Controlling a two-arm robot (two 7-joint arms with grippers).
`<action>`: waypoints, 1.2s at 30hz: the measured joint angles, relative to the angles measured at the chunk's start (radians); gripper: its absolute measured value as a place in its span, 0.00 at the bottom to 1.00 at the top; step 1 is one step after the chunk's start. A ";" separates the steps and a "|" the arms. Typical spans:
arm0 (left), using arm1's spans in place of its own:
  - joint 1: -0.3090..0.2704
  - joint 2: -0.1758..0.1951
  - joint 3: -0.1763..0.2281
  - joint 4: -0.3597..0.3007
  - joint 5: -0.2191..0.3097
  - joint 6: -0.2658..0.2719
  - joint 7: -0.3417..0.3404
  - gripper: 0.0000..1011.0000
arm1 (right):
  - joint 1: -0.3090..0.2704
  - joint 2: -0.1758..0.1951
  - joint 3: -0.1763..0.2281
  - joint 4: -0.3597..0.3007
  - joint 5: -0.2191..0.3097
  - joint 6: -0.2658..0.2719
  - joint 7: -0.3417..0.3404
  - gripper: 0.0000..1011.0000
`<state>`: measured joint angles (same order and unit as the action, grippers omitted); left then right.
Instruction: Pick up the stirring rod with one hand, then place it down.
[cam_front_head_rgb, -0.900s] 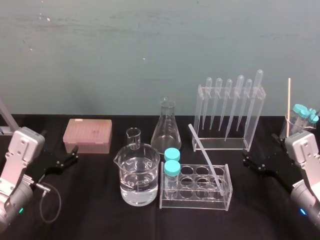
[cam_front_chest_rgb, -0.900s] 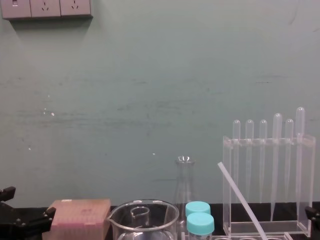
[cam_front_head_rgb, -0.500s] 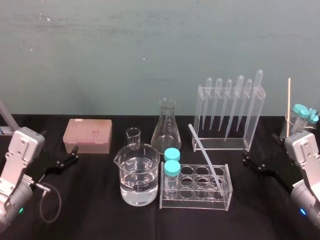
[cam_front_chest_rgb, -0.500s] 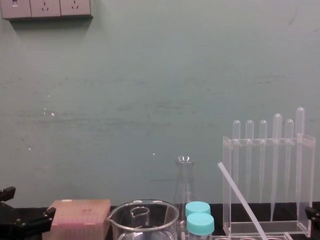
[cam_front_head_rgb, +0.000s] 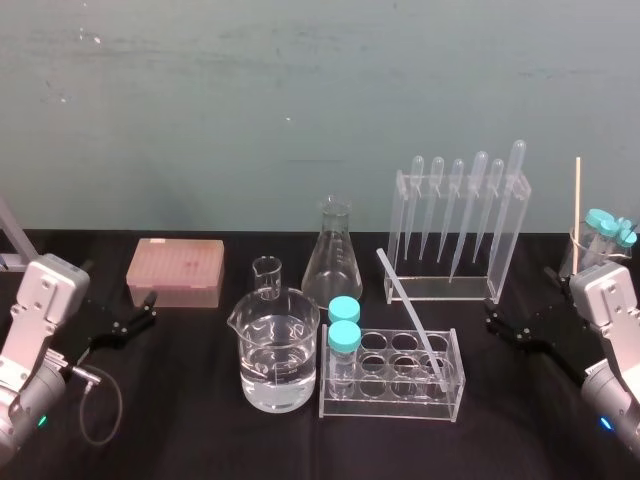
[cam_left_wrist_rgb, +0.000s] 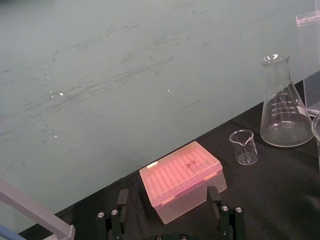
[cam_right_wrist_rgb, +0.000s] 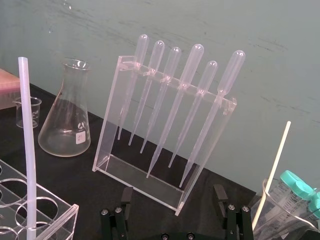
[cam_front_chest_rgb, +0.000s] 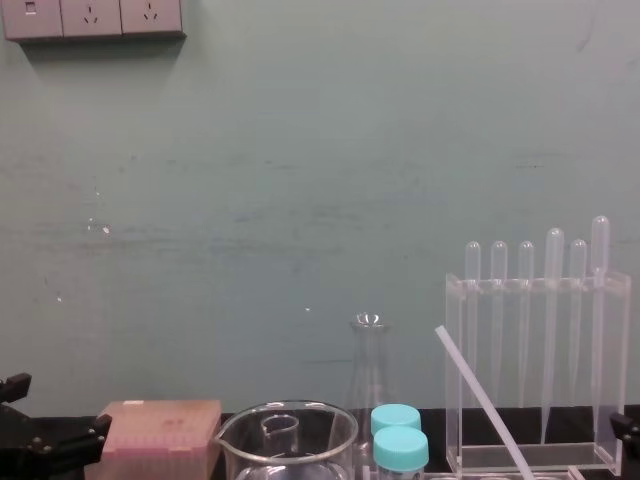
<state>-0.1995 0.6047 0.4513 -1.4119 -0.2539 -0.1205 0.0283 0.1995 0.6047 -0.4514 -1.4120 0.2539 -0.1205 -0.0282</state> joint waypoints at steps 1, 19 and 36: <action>0.000 0.000 0.000 0.000 0.000 0.000 0.000 0.99 | 0.000 0.000 0.000 0.000 0.000 0.000 0.000 0.99; 0.000 0.000 0.000 0.000 0.000 0.000 0.000 0.99 | 0.000 0.000 0.000 0.000 0.000 0.000 0.000 0.99; 0.000 0.000 0.000 0.000 0.000 0.000 0.000 0.99 | 0.000 0.000 0.000 0.000 0.000 0.000 0.000 0.99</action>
<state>-0.1995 0.6047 0.4514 -1.4120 -0.2539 -0.1205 0.0283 0.1995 0.6047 -0.4514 -1.4120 0.2539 -0.1205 -0.0283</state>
